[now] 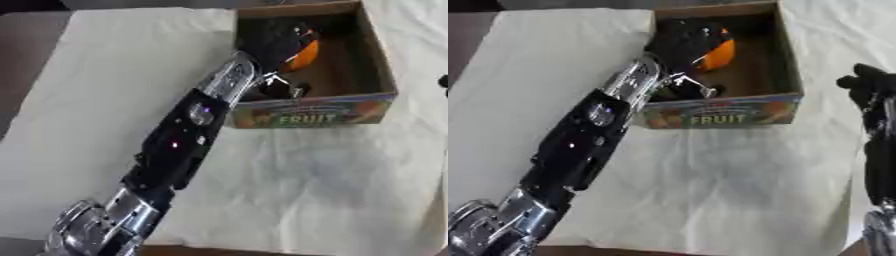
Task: Pick up objects on the table and place them in the box.
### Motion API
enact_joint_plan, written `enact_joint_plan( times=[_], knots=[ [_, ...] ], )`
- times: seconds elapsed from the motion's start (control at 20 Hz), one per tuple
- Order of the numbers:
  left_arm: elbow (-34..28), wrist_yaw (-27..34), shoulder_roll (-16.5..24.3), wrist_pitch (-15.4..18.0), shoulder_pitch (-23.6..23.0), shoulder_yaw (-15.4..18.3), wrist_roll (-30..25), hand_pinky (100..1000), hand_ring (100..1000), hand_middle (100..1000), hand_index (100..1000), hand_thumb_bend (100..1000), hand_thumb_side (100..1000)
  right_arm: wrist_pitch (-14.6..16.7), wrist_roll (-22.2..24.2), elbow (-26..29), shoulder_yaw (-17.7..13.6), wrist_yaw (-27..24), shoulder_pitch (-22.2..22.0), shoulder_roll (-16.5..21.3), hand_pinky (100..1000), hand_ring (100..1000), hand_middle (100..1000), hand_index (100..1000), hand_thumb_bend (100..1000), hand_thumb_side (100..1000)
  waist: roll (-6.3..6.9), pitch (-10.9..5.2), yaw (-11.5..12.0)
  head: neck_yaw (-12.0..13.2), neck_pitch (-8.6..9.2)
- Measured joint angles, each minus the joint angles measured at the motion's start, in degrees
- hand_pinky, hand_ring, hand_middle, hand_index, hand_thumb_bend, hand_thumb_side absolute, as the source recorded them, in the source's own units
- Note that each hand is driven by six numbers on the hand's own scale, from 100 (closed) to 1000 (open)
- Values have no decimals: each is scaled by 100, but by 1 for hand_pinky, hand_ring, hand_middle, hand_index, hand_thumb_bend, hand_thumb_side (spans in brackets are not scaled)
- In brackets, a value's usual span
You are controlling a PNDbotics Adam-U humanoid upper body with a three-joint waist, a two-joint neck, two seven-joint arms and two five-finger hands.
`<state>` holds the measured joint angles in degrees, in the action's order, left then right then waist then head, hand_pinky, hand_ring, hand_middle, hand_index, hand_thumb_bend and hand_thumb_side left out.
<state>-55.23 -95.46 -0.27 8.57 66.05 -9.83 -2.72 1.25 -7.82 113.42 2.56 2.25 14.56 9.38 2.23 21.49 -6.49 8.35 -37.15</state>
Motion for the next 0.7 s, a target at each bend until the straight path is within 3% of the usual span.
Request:
enact_joint_plan(
  times=[0.2,0.45,0.7],
  knots=[
    [-341,465,-4,-273,-147,51,665,631,666,772,916,241,609,-16,16,0,10,-14,-3,-3,960,877,671,824,100,942,-1,16,13,-11,-3],
    [-1012,1739,22,-584,-195,55,1768,539,579,721,883,193,573,-46,46,0,37,-21,-30,-3,960,877,671,824,100,942,-2,31,18,-26,-10],
    [-1651,2981,130,-714,-231,51,2419,517,551,707,863,122,608,-45,44,0,32,-35,-47,-3,958,877,671,824,100,943,-2,-16,67,-55,-23]
  ],
)
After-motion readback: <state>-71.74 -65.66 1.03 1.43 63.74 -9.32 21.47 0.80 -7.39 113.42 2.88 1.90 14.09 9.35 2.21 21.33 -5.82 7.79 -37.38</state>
